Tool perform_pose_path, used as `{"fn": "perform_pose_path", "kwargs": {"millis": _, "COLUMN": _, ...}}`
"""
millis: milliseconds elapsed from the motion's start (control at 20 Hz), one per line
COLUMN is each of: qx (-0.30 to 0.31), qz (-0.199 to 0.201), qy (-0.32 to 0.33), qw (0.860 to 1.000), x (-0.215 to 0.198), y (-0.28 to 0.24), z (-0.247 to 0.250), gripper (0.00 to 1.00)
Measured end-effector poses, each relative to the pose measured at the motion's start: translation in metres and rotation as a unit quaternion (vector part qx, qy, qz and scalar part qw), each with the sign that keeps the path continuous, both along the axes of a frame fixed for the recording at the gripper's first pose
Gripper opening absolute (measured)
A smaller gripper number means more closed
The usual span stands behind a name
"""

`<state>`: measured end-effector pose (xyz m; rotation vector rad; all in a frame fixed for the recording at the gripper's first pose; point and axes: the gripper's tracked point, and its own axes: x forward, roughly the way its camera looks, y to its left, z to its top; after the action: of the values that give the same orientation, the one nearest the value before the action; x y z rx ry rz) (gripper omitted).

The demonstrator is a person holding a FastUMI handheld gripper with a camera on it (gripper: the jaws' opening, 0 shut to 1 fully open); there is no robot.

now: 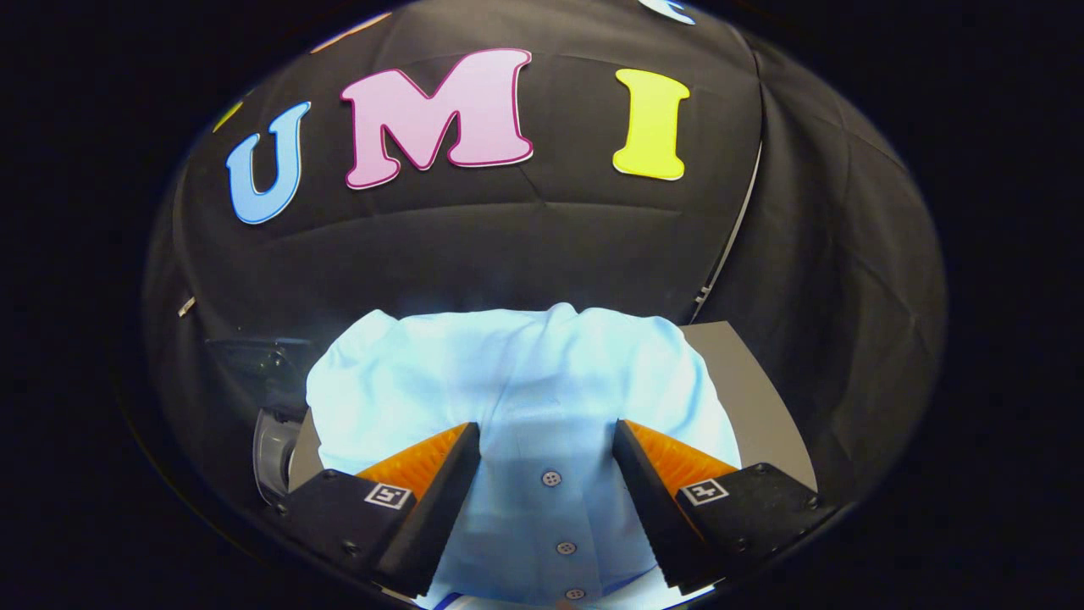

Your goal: Put the clothes into the washing machine and then close the washing machine lid.

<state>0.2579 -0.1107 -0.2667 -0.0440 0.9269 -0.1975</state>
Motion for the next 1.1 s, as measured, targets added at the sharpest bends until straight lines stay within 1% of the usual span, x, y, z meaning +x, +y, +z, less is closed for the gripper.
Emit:
{"fn": "perform_pose_path", "kwargs": {"millis": 50, "qx": 0.001, "qz": 0.002, "qy": 0.002, "qw": 1.0, "x": 0.003, "y": 0.003, "z": -0.001, "gripper": 0.99}}
{"fn": "perform_pose_path", "kwargs": {"millis": 100, "qx": 0.002, "qz": 0.003, "qy": 0.002, "qw": 1.0, "x": 0.003, "y": 0.005, "z": -0.003, "gripper": 0.82}}
{"fn": "perform_pose_path", "kwargs": {"millis": 200, "qx": 0.003, "qz": 0.004, "qy": 0.003, "qw": 1.0, "x": 0.004, "y": 0.004, "z": -0.003, "gripper": 0.35}}
{"fn": "perform_pose_path", "kwargs": {"millis": 250, "qx": 0.007, "qz": 0.0, "qy": -0.003, "qw": 1.0, "x": 0.001, "y": 0.002, "z": -0.004, "gripper": 0.33}}
{"fn": "perform_pose_path", "kwargs": {"millis": 300, "qx": 0.009, "qz": -0.001, "qy": -0.001, "qw": 1.0, "x": 0.0, "y": -0.001, "z": -0.003, "gripper": 0.12}}
{"fn": "perform_pose_path", "kwargs": {"millis": 400, "qx": 0.005, "qz": -0.006, "qy": -0.009, "qw": 1.0, "x": -0.003, "y": -0.002, "z": 0.003, "gripper": 0.12}}
{"fn": "perform_pose_path", "kwargs": {"millis": 550, "qx": 0.014, "qz": 0.002, "qy": -0.052, "qw": 0.999, "x": -0.007, "y": 0.007, "z": 0.025, "gripper": 0.11}}
{"fn": "perform_pose_path", "kwargs": {"millis": 750, "qx": 0.059, "qz": 0.005, "qy": -0.116, "qw": 0.992, "x": -0.015, "y": 0.026, "z": 0.081, "gripper": 0.11}}
{"fn": "perform_pose_path", "kwargs": {"millis": 950, "qx": 0.058, "qz": 0.041, "qy": -0.191, "qw": 0.979, "x": -0.027, "y": 0.053, "z": 0.158, "gripper": 0.11}}
{"fn": "perform_pose_path", "kwargs": {"millis": 1100, "qx": 0.061, "qz": 0.067, "qy": -0.236, "qw": 0.967, "x": -0.036, "y": 0.08, "z": 0.202, "gripper": 0.11}}
